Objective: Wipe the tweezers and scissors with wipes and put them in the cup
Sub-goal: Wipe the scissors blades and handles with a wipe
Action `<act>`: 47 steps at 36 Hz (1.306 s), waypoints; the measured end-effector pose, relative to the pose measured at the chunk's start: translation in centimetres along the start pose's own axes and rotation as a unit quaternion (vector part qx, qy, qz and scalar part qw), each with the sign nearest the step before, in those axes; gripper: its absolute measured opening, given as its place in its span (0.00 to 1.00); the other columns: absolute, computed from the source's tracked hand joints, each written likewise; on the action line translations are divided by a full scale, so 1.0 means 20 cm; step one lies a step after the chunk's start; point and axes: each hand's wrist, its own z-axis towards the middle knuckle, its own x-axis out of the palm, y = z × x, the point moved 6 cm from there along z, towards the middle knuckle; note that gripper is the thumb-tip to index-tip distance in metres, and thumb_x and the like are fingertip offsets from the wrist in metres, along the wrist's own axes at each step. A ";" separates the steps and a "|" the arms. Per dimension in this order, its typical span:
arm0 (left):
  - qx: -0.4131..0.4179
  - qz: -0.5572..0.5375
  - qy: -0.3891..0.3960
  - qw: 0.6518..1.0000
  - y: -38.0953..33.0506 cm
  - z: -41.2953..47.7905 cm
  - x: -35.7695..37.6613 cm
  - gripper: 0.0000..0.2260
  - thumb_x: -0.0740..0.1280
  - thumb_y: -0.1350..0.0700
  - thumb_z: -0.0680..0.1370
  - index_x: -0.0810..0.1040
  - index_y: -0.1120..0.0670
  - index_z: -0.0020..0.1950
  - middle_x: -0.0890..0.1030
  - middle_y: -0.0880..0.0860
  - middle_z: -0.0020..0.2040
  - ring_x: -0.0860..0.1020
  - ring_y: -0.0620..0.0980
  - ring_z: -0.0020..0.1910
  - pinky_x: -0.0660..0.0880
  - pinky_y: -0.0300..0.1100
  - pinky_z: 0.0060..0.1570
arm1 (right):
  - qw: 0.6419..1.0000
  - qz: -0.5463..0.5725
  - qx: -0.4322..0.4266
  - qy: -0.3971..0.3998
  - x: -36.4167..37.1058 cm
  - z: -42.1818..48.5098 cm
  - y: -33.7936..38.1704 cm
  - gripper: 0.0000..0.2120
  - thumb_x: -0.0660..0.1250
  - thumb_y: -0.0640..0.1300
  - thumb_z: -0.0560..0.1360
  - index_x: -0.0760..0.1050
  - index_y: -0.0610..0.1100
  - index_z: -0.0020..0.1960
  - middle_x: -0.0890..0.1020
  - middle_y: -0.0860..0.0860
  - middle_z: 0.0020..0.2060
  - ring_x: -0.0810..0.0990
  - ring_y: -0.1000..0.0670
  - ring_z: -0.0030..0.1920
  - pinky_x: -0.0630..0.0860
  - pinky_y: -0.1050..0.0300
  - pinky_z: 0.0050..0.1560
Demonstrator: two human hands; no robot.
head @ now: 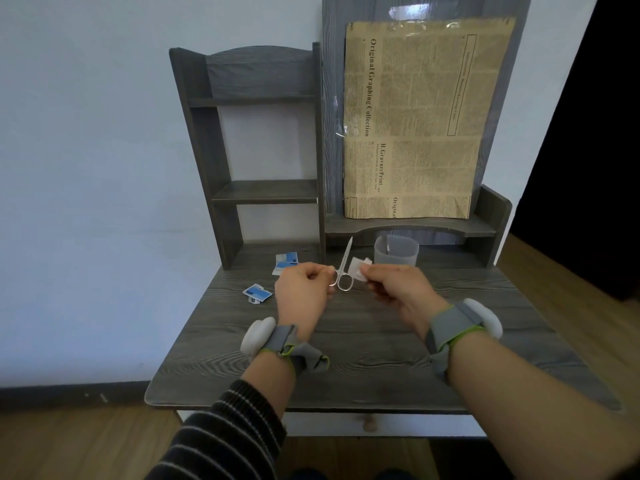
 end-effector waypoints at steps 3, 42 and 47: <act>0.003 -0.001 0.011 1.000 -0.01 0.00 0.01 0.06 0.67 0.56 0.76 0.81 0.53 0.39 0.81 0.50 0.32 0.78 0.43 0.31 0.80 0.42 0.44 | 1.000 0.030 -0.004 -0.007 -0.01 0.00 0.02 0.07 0.69 0.37 0.72 0.75 0.42 0.36 0.75 0.47 0.30 0.72 0.55 0.28 0.71 0.63 0.33; 0.083 0.040 0.076 0.993 -0.07 -0.05 0.08 0.07 0.66 0.57 0.76 0.80 0.50 0.39 0.78 0.45 0.29 0.74 0.34 0.23 0.71 0.24 0.28 | 0.999 0.039 -0.023 -0.027 -0.02 -0.01 0.10 0.07 0.72 0.39 0.70 0.75 0.42 0.35 0.76 0.48 0.31 0.69 0.54 0.29 0.69 0.62 0.34; 0.078 0.048 0.063 0.994 -0.06 -0.04 0.08 0.06 0.67 0.56 0.76 0.80 0.51 0.39 0.77 0.45 0.28 0.74 0.34 0.22 0.71 0.25 0.30 | 1.000 0.013 -0.026 0.007 0.01 -0.03 0.06 0.07 0.72 0.37 0.70 0.76 0.41 0.35 0.76 0.47 0.30 0.68 0.53 0.29 0.65 0.62 0.33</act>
